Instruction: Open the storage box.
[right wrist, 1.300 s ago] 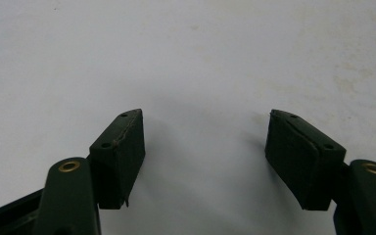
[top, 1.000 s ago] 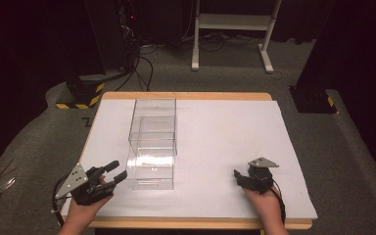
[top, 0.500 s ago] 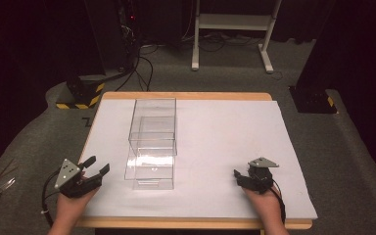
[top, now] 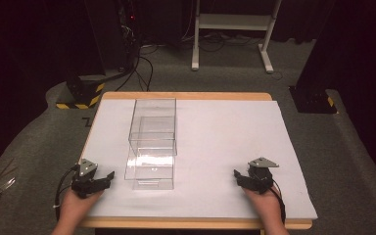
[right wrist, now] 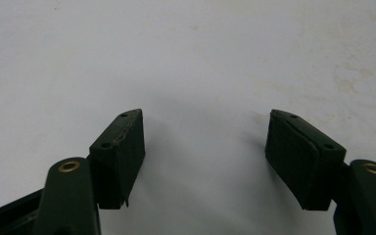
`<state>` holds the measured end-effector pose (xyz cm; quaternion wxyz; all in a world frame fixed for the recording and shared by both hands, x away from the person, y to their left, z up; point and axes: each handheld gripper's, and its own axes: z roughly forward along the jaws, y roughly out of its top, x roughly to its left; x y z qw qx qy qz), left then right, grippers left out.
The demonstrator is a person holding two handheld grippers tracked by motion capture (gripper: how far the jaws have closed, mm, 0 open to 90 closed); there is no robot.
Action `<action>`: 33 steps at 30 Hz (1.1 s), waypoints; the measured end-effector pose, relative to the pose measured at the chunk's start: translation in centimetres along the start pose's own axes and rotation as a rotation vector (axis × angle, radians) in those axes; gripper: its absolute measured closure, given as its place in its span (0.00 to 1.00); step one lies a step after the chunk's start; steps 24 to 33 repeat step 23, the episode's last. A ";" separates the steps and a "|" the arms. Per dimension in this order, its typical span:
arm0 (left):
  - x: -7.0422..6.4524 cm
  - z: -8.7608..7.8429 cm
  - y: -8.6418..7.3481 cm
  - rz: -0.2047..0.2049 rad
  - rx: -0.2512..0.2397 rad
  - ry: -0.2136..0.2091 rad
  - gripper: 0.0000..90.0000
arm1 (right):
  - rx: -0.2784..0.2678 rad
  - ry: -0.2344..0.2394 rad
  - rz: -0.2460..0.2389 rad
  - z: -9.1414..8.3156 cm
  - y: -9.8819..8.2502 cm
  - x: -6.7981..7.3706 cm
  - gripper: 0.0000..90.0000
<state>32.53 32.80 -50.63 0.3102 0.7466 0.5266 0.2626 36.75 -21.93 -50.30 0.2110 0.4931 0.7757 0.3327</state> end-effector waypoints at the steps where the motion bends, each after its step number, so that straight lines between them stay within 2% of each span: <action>1: 0.0 0.0 0.0 0.000 0.000 0.000 0.26 | 0.000 0.000 0.000 0.0 0.0 0.0 0.34; 4: 0.5 0.1 -0.1 -0.044 0.002 -0.034 0.27 | -0.001 -0.002 0.001 0.0 0.0 0.0 0.35; 6: 0.4 0.2 -0.1 -0.034 0.006 -0.029 0.25 | -0.001 -0.004 0.000 0.0 0.0 0.0 0.35; 13: 0.3 0.2 -0.1 -0.043 0.002 -0.028 0.25 | -0.001 -0.008 0.003 0.0 0.0 0.1 0.35; 33: 0.3 0.2 -0.1 -0.040 0.000 -0.024 0.25 | -0.001 -0.008 0.003 0.0 0.0 0.1 0.35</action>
